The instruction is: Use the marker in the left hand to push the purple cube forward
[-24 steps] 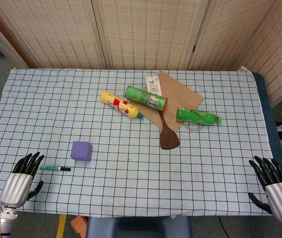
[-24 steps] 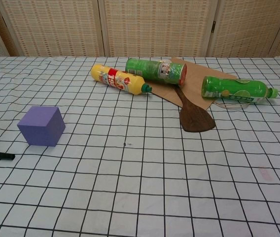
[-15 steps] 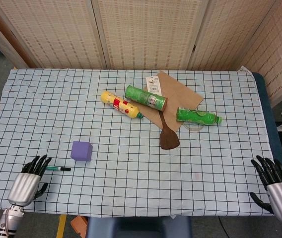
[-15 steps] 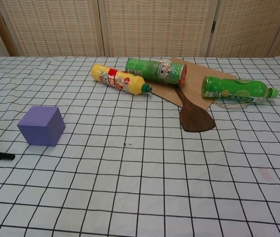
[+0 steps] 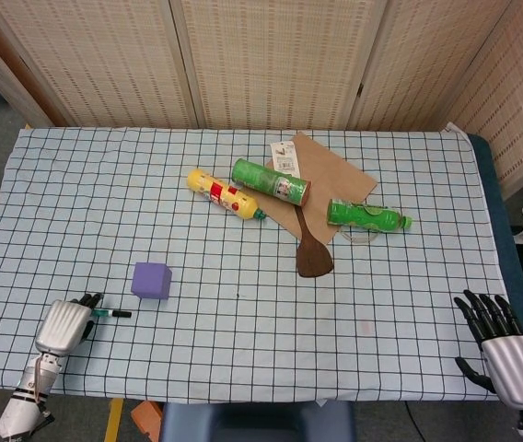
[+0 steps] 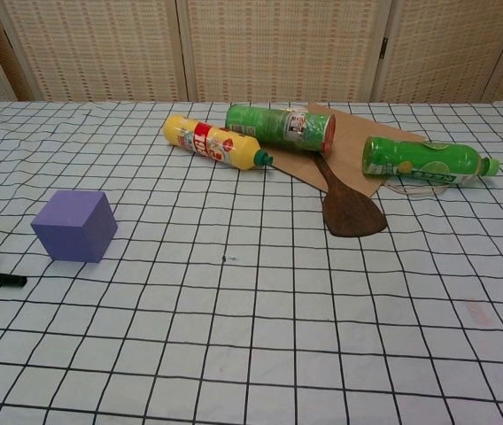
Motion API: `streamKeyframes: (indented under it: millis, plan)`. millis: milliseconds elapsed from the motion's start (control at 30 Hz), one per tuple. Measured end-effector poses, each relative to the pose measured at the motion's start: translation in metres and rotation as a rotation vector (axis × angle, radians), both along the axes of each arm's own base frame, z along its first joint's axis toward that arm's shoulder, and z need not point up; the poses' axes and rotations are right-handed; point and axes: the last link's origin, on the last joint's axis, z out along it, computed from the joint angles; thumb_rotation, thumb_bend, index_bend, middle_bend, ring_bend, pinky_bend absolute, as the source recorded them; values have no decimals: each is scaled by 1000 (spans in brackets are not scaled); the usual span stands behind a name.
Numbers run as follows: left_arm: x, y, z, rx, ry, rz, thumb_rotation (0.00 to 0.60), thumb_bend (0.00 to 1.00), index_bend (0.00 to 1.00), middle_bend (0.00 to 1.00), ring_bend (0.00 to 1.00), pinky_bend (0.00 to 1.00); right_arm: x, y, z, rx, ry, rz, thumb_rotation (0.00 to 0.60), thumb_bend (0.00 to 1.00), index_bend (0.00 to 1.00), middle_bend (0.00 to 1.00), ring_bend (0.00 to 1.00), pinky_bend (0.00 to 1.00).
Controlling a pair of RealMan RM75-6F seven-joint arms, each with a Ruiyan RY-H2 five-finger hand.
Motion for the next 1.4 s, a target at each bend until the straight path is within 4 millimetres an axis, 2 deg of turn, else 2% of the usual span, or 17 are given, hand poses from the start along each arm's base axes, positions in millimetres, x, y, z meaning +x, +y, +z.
streamKeyframes:
  millis: [267,400,567,900,967,1133,1400]
  plan:
    - [-12,9,-6,-6,30,4,600,382,385,464,690,909,-1,-4,-7,26,34,-27,600,126,0,0,0,0]
    - [-15,12,-12,-16,59,-2,600,382,396,424,690,909,-2,-4,-8,30,38,-35,600,126,0,0,0,0]
    - [-17,13,-13,-20,79,-6,600,381,438,430,690,909,-2,-4,-7,28,39,-39,600,125,0,0,0,0]
    - [-19,14,-15,-21,84,-16,600,386,573,553,698,914,-2,-2,-6,23,42,-42,600,126,0,0,0,0]
    - [-20,14,-14,-17,85,-18,600,416,607,588,706,922,-2,-2,-6,21,42,-42,600,126,0,0,0,0]
    - [-17,14,-12,16,60,-43,600,615,742,724,755,957,-2,-2,-7,22,44,-43,600,126,0,0,0,0]
    - [-15,24,8,87,-7,-134,600,669,774,743,771,961,-2,-2,-9,21,57,-47,600,126,0,0,0,0]
